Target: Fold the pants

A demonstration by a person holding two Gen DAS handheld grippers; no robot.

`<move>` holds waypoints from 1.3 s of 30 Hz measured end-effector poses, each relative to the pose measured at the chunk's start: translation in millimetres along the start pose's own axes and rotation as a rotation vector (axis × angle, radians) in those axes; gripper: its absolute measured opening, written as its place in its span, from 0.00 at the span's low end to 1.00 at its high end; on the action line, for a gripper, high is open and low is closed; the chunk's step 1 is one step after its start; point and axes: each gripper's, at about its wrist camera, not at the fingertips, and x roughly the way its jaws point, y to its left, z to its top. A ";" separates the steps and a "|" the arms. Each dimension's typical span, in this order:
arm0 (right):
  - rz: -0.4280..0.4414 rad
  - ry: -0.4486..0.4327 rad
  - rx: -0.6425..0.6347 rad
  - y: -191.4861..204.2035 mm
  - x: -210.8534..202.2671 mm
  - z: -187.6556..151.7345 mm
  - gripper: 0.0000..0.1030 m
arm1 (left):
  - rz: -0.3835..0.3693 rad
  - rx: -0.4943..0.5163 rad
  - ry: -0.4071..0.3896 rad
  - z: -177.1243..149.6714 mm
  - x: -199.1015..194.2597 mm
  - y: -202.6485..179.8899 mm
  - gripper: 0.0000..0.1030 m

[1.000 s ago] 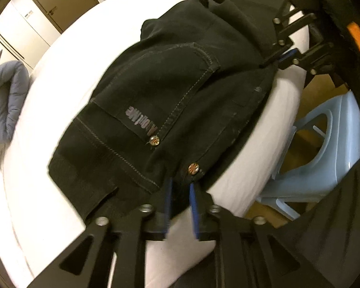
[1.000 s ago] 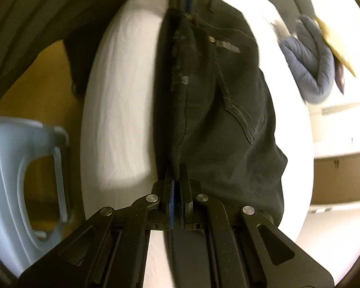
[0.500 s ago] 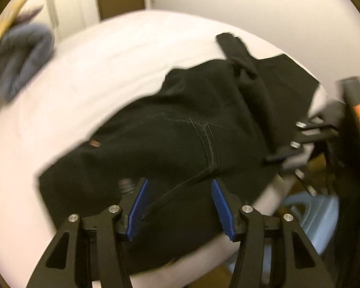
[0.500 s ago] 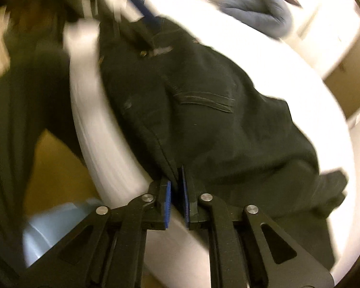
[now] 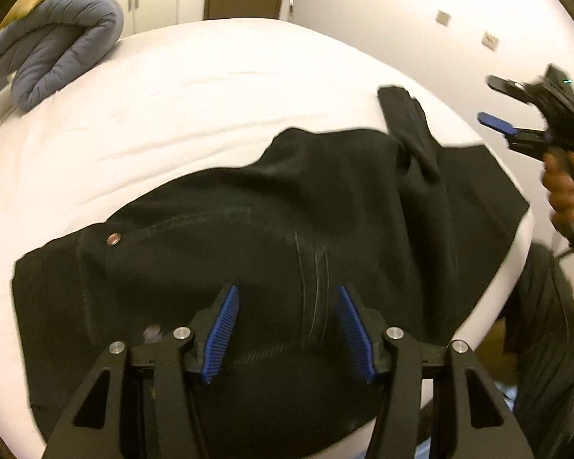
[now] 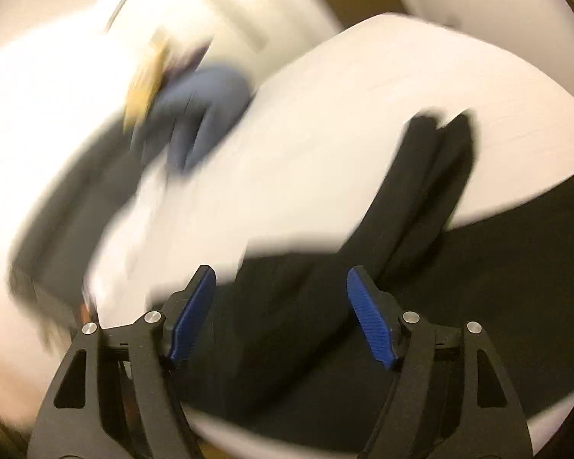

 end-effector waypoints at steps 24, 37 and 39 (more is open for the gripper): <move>-0.223 0.083 0.419 -176.5 175.5 145.4 0.40 | -0.075 -0.350 0.070 -10.9 45.6 53.5 0.05; -0.164 -0.008 0.271 -111.0 162.0 145.8 0.02 | -0.044 -0.335 0.081 -5.4 51.6 44.4 0.05; -0.147 -0.079 0.316 -111.5 127.1 140.8 0.02 | -0.037 -0.331 0.084 -3.8 53.7 40.7 0.05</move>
